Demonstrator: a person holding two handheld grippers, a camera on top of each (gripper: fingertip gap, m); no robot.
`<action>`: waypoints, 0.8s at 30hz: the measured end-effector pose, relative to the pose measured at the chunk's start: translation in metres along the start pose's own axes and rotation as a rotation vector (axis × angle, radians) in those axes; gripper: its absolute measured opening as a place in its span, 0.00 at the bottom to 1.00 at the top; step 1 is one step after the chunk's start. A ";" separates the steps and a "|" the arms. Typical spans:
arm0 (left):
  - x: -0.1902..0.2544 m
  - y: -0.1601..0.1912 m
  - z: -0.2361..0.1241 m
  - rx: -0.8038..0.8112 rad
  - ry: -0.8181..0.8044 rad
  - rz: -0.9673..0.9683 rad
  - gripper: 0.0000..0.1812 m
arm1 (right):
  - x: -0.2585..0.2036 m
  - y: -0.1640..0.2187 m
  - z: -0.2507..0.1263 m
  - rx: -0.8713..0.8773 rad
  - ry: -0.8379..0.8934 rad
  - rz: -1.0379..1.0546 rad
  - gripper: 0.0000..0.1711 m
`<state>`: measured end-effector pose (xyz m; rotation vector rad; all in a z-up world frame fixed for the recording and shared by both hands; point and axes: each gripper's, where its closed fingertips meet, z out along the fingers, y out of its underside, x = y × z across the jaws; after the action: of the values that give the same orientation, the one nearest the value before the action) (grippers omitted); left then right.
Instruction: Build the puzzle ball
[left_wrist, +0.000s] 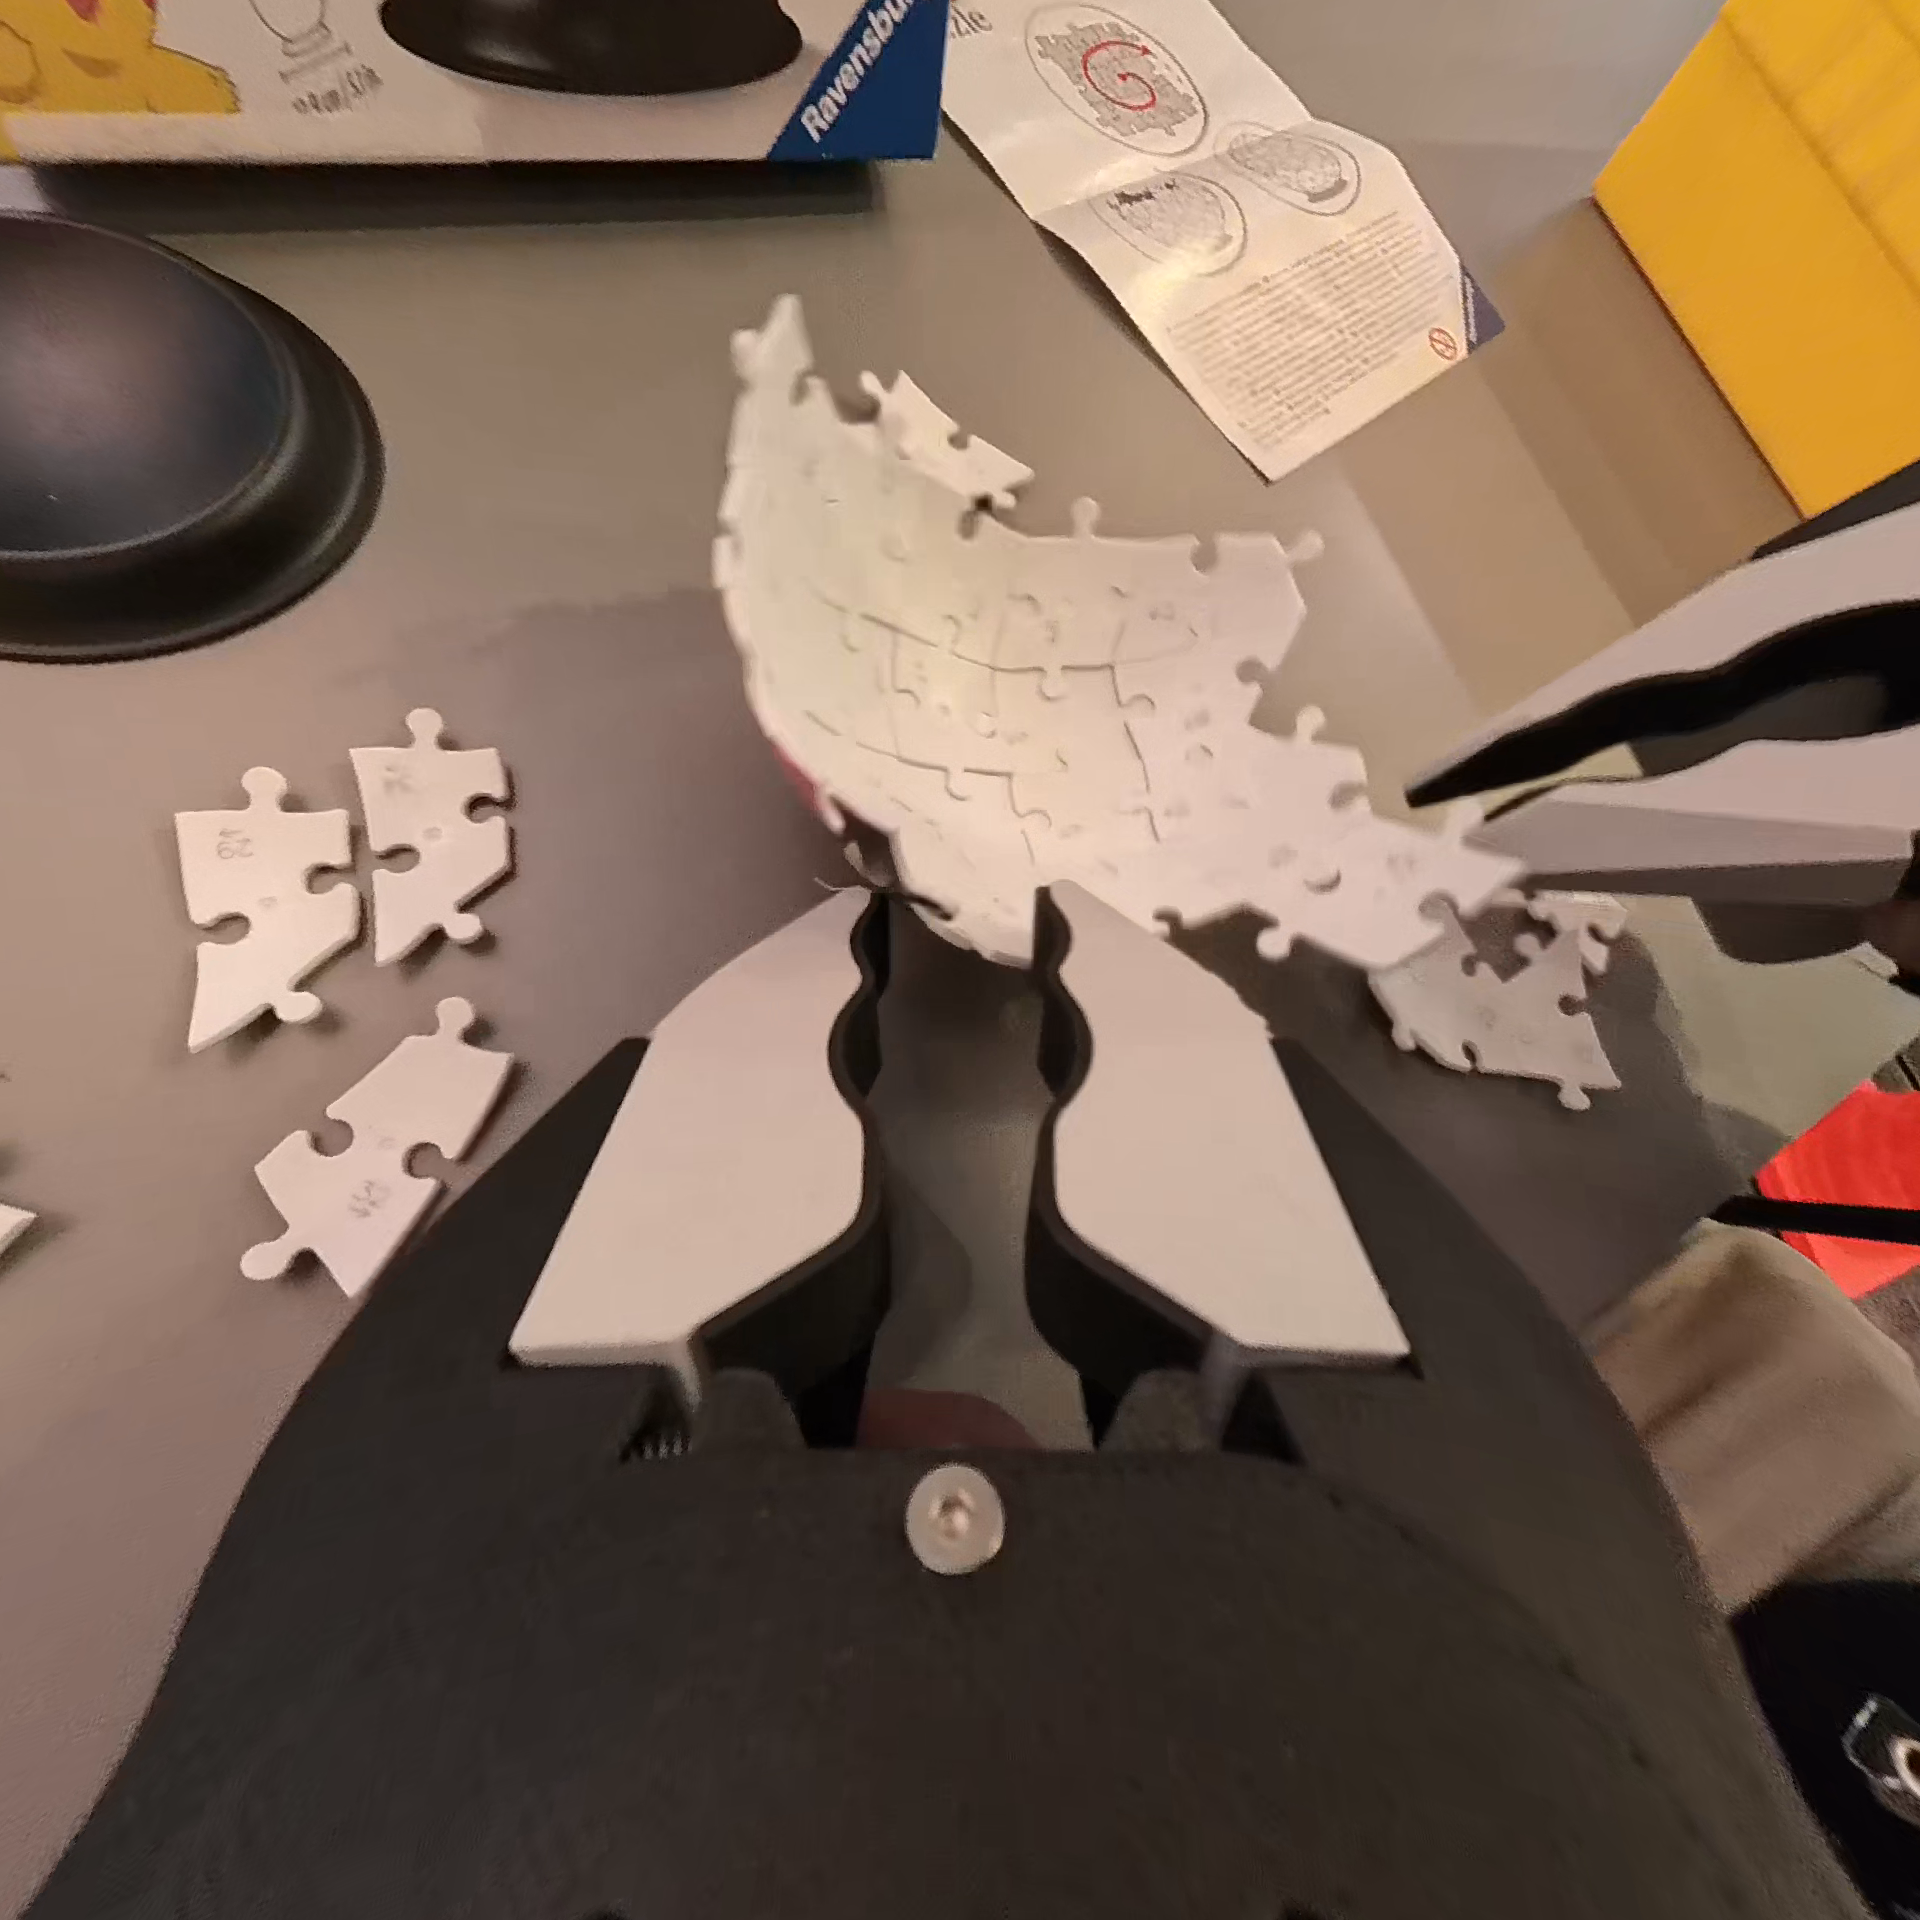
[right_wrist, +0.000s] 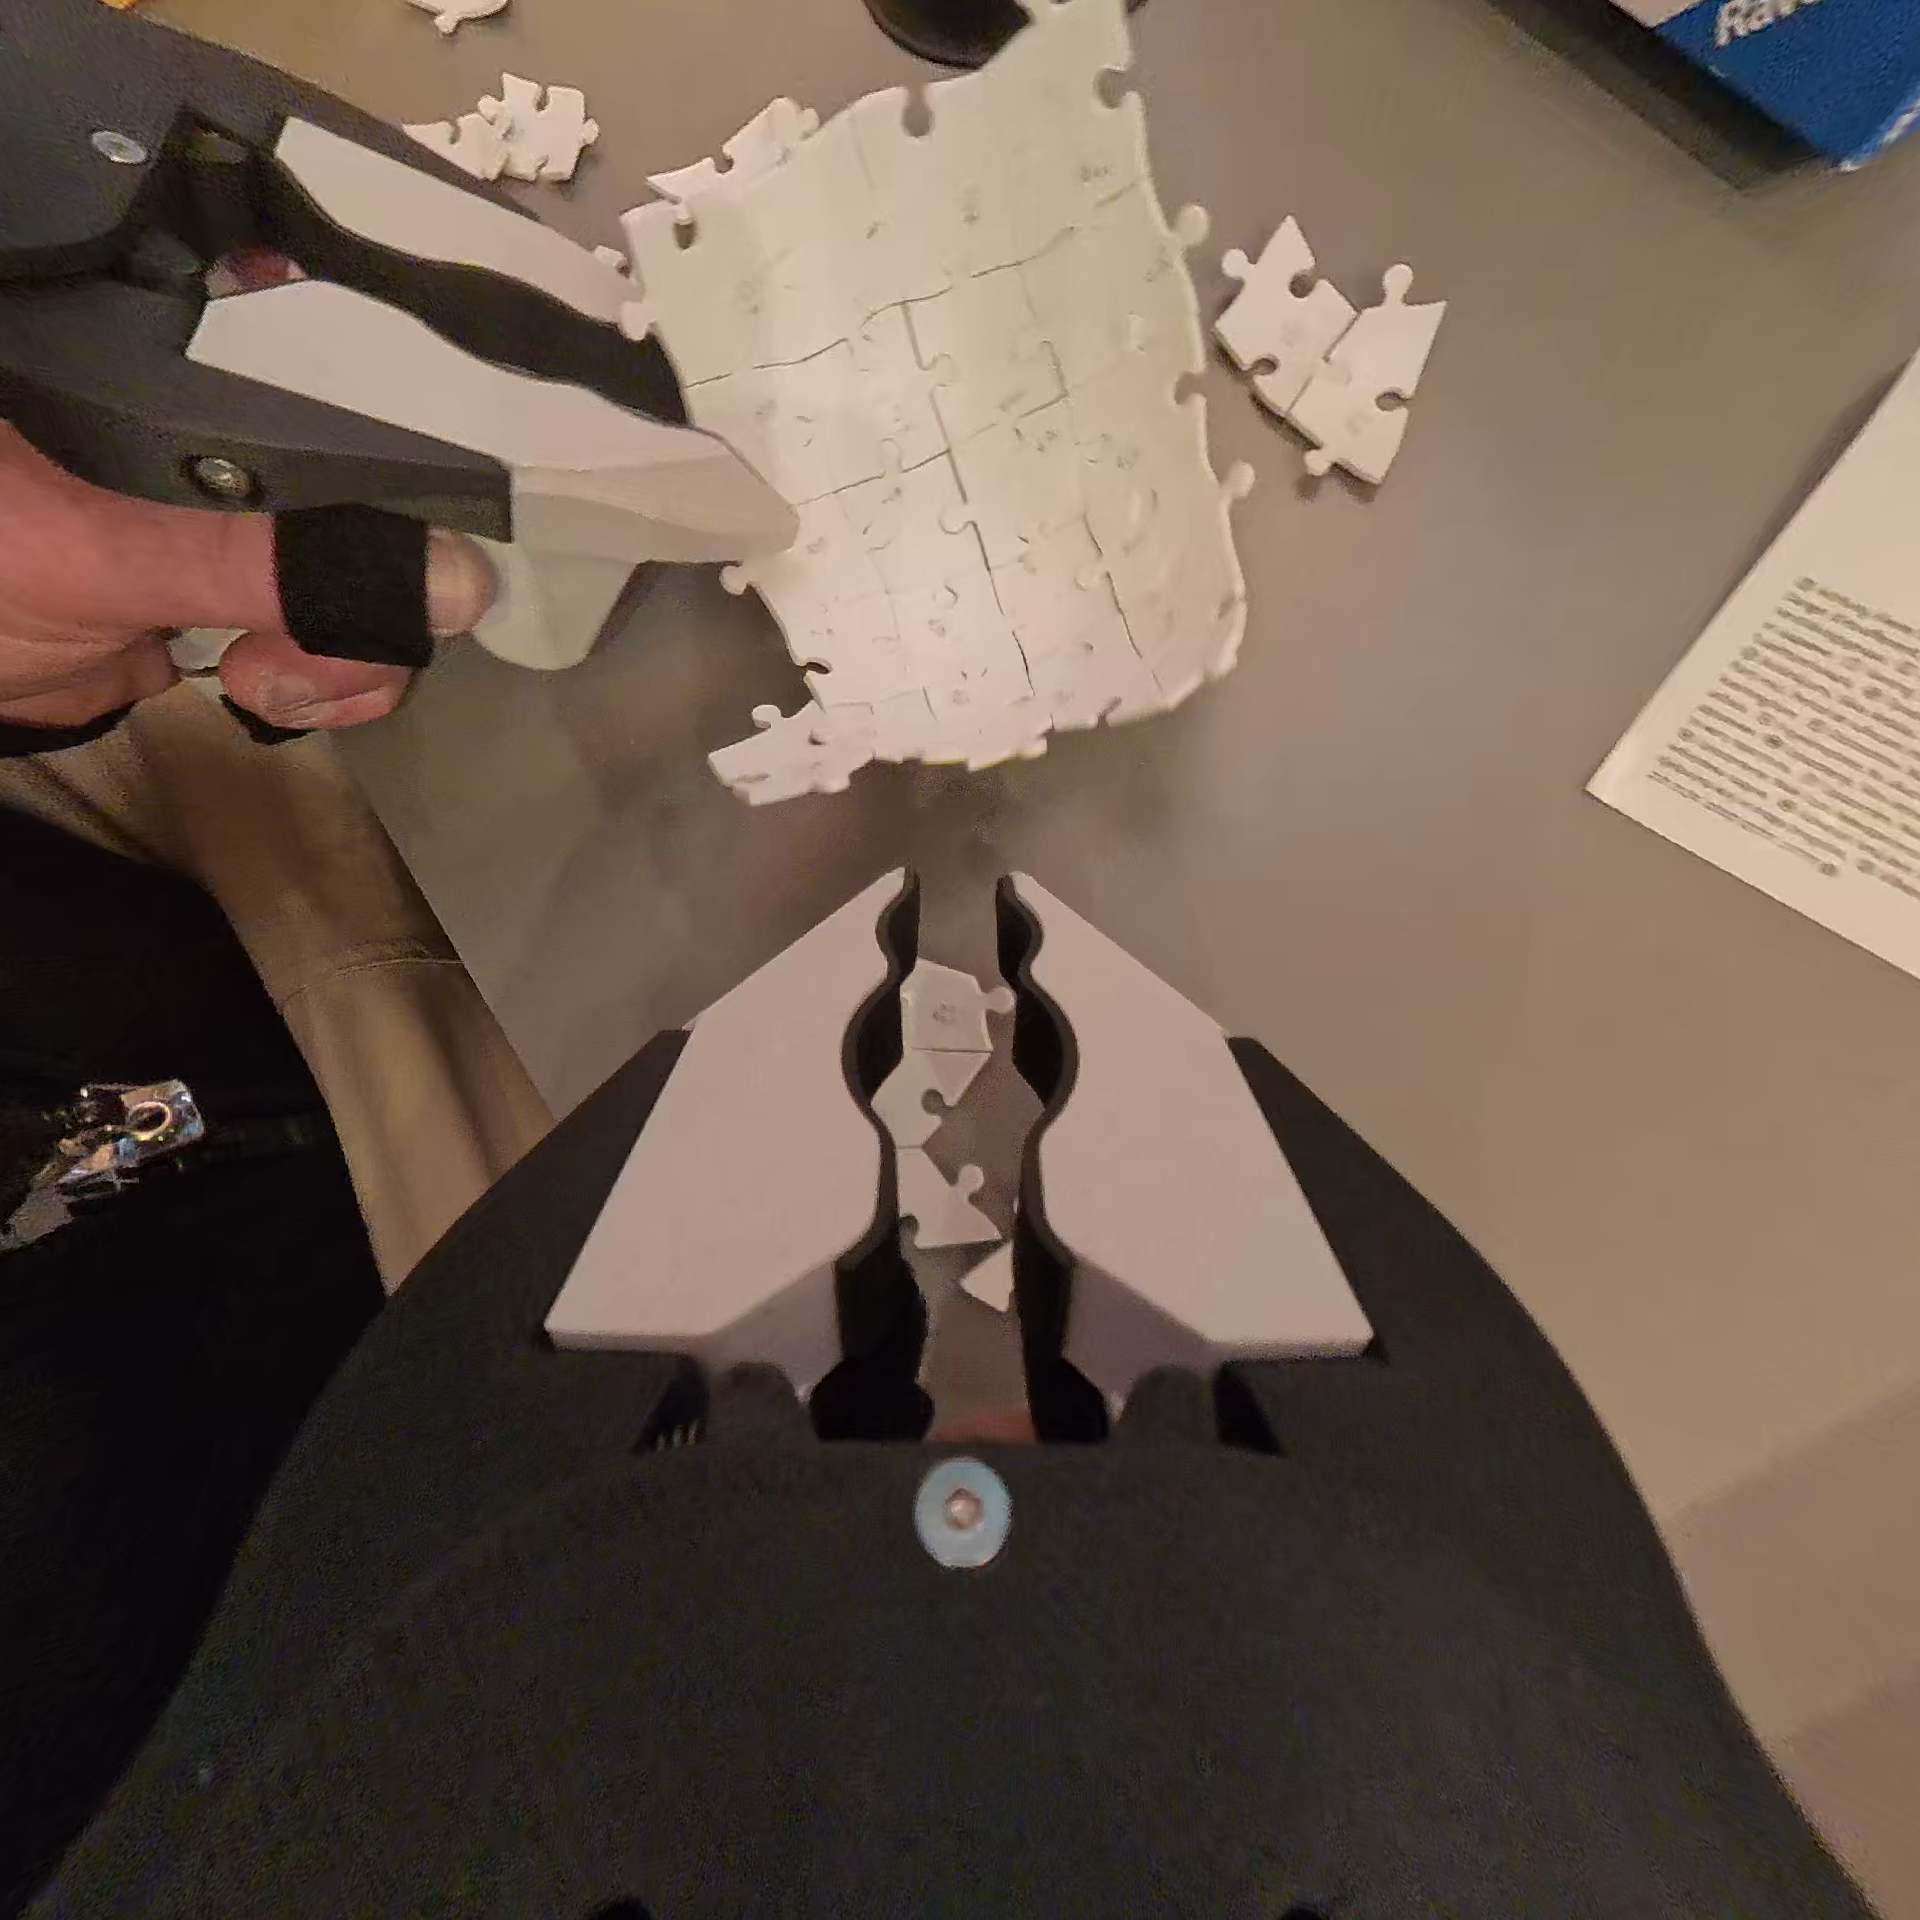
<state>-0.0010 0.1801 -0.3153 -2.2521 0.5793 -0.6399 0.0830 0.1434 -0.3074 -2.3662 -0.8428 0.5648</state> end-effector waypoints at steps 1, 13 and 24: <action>0.003 0.002 -0.001 -0.014 0.012 0.008 0.18 | 0.001 0.001 -0.002 0.004 0.002 0.004 0.08; 0.034 0.022 -0.006 -0.096 0.119 0.153 0.21 | 0.015 0.012 -0.011 0.017 0.036 0.051 0.07; 0.007 0.007 -0.031 0.005 0.110 0.108 0.27 | 0.021 0.007 -0.013 0.058 0.043 0.067 0.07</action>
<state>-0.0155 0.1558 -0.2987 -2.1745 0.7479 -0.7125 0.1081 0.1477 -0.3062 -2.3520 -0.7209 0.5551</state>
